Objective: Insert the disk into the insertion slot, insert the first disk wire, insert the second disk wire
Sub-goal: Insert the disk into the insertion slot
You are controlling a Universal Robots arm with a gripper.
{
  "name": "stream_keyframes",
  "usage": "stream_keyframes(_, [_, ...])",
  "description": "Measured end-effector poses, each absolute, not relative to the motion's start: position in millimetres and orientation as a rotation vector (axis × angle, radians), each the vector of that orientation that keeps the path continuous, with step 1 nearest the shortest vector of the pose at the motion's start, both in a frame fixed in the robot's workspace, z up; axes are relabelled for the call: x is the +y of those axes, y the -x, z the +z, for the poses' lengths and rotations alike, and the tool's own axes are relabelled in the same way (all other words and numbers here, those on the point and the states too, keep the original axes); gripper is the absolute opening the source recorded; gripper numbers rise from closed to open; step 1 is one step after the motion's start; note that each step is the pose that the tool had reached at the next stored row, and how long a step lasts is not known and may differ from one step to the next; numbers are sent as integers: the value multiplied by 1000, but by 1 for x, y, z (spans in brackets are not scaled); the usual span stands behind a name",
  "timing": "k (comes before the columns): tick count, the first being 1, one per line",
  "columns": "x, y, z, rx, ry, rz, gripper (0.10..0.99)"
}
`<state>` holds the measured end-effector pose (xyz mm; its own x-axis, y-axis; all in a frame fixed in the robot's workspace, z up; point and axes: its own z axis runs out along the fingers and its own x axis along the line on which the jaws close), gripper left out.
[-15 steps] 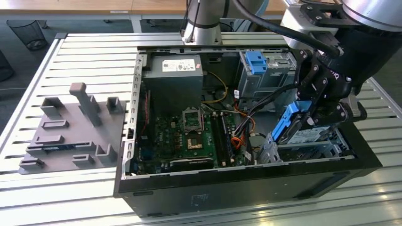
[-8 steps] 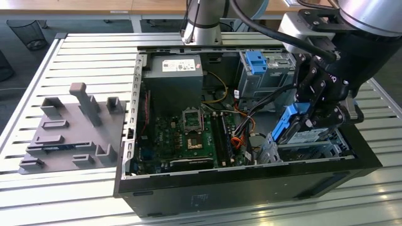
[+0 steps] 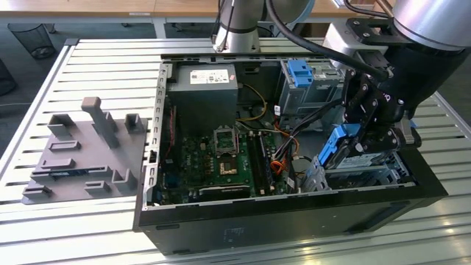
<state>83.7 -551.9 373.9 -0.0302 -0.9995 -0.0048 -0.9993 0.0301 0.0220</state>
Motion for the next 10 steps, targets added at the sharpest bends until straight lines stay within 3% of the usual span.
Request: stream_keyframes(10, [-552, -84, 366, -2249, -2183, -38, 365])
